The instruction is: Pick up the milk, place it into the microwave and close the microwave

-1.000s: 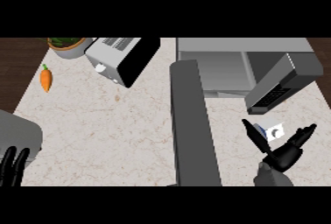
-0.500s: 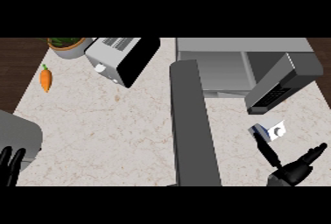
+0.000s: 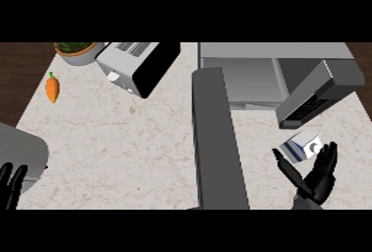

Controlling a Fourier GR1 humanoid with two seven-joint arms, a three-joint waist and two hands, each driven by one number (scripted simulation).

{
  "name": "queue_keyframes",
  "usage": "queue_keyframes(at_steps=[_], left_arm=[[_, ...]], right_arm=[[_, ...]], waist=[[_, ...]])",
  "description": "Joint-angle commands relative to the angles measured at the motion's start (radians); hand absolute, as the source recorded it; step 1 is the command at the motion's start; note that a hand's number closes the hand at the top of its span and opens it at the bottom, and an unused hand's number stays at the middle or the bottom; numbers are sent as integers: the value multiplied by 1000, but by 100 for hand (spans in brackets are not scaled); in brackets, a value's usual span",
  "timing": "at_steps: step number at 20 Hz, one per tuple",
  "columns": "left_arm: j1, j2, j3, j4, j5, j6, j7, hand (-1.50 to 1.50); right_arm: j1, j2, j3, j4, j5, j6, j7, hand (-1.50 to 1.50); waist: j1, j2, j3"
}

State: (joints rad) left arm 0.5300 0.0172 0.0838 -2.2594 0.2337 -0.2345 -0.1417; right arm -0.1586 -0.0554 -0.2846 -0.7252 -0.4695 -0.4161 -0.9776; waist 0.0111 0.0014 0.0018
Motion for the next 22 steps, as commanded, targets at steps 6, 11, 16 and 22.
queue_keyframes(at_steps=[6,11,16,22], left_arm=[[21,-17,-35,40,-40,-1,-38,-150],[-20,1,19,35,24,-13,5,-150],[-9,-3,-19,16,-10,-24,-7,-150],[3,22,54,70,72,-67,-36,-150]], right_arm=[[-86,7,-86,32,38,-229,-153,150],[-96,-70,-15,57,88,37,-95,150],[-86,-186,216,23,199,435,15,150],[-57,-234,266,-77,199,609,-1,150]], waist=[[0,-1,-2],[1,0,-1],[11,-3,-1],[-9,-5,-3]])
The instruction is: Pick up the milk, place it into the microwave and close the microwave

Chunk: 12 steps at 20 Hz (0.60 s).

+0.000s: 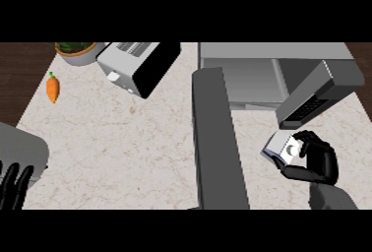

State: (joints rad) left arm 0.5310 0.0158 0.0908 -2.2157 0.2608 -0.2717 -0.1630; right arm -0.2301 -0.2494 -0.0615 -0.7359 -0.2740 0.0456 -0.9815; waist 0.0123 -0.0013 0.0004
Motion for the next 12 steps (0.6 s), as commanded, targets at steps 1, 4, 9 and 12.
queue_keyframes(at_steps=[1,4,9,12], left_arm=[[3,1,21,-23,3,5,5,-150],[8,-15,-12,-8,-18,18,-3,-150],[-20,-7,39,51,20,-14,-9,-150],[20,-13,36,-22,29,-20,24,-150]], right_arm=[[63,-18,76,-131,12,144,27,150],[9,-7,73,-165,-2,142,95,150],[96,1,124,-459,33,37,244,150],[79,38,136,-526,72,-54,317,150]], waist=[[-16,-4,-2],[-9,-1,-1],[-17,-2,-2],[-11,-1,-1]])
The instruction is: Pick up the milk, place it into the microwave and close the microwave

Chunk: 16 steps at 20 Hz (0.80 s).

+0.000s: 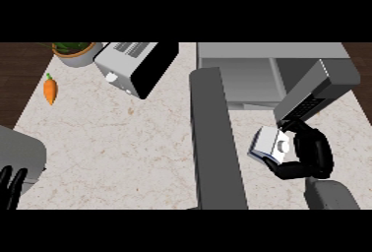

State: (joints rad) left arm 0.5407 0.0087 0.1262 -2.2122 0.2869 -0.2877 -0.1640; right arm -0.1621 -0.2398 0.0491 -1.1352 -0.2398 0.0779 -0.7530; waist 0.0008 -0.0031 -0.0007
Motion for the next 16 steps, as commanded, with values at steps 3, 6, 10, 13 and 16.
queue_keyframes(at_steps=[3,6,10,13,16], left_arm=[[51,12,58,-19,47,-42,-9,-150],[13,-8,-2,-4,7,-13,3,-150],[-24,19,74,-13,57,-23,67,-150],[-2,-8,59,68,16,-75,-35,-150],[-3,-8,47,64,0,-53,-53,-150]], right_arm=[[-92,5,14,-105,80,-142,194,150],[-158,91,63,-30,171,-244,219,150],[-261,61,14,60,158,-185,276,150],[-434,128,0,248,194,-249,245,150],[-549,73,-82,443,170,-183,178,150]], waist=[[8,1,0],[11,3,1],[7,3,1],[19,6,1],[26,9,1]])
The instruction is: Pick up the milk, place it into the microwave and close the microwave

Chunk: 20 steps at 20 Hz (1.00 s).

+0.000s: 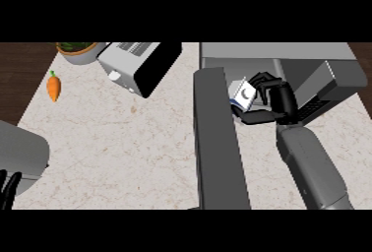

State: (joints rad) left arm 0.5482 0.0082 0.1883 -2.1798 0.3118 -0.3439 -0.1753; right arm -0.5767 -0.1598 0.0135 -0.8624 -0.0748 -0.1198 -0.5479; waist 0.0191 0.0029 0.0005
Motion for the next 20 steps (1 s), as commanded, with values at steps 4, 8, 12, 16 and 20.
queue_keyframes(at_steps=[4,8,12,16,20], left_arm=[[-94,16,5,55,-1,-2,25,-150],[-117,14,19,85,5,-9,1,-150],[-114,28,11,81,4,-40,-7,-150],[-147,50,38,69,29,-19,33,-150],[-155,37,-9,103,4,-55,2,-150]], right_arm=[[-246,-10,-91,392,17,31,-134,150],[-349,12,-112,521,42,-30,-174,150],[-423,-45,-131,590,59,-57,-186,150],[-453,-56,-115,641,101,-126,-211,150],[-497,-58,-122,685,110,-180,-189,150]], waist=[[17,10,1],[33,16,1],[59,27,2],[68,34,2],[88,45,2]])
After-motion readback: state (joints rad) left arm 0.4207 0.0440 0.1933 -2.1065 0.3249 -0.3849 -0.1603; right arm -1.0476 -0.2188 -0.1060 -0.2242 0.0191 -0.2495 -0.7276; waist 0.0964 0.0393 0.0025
